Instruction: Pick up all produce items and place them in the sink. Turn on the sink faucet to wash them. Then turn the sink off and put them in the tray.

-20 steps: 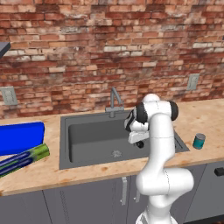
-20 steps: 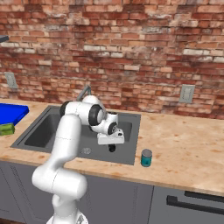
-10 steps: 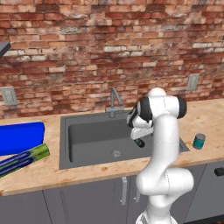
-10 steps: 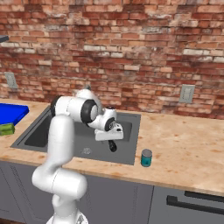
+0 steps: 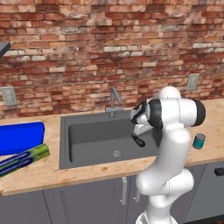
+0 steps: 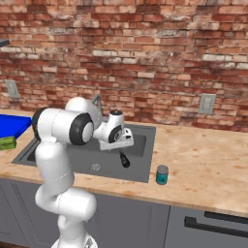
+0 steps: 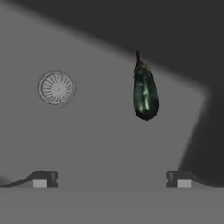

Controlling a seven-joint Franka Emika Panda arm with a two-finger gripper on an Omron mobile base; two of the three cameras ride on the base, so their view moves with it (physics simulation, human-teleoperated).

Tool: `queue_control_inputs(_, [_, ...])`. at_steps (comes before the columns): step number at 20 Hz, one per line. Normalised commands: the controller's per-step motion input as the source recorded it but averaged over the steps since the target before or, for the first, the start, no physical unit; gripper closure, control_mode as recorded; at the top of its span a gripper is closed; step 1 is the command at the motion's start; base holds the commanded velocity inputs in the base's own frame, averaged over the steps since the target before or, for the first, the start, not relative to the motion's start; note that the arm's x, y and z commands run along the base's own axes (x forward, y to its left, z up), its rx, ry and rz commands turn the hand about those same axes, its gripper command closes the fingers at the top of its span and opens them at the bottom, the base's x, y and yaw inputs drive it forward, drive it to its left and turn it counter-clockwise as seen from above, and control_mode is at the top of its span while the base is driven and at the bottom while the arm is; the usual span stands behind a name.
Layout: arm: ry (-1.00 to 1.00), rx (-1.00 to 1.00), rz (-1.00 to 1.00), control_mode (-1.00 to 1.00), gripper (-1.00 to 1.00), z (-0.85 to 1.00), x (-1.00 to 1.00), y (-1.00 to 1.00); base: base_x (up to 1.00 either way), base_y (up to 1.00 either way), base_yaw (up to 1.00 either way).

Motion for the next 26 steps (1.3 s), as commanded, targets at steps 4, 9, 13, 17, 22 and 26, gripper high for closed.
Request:
queue_control_inputs(4, [-0.23, 0.0, 0.07, -1.0, -1.0, 0.87, -0.58, 0.05, 0.0, 0.0, 0.0])
queue_control_inputs(9, [-0.21, 0.0, 0.1, -1.0, -1.0, 0.83, -0.4, 0.17, 0.0, 0.0, 0.0])
queue_control_inputs(13, [-0.2, 0.0, 0.16, -1.0, -1.0, 0.57, -0.16, 0.16, 0.0, 0.0, 0.0])
queue_control_inputs(17, [-0.2, 0.0, 0.21, -1.0, -1.0, 0.4, -0.06, 0.0, 0.0, 0.0, 0.0])
queue_control_inputs(22, [-0.21, 0.0, 0.22, -1.0, -1.0, 0.36, -0.01, 0.0, 0.0, 0.0, 0.0])
queue_control_inputs(26, [-0.14, 0.02, 0.2, -1.0, -1.0, 0.09, 0.0, 0.0, 0.0, 0.0, 0.0])
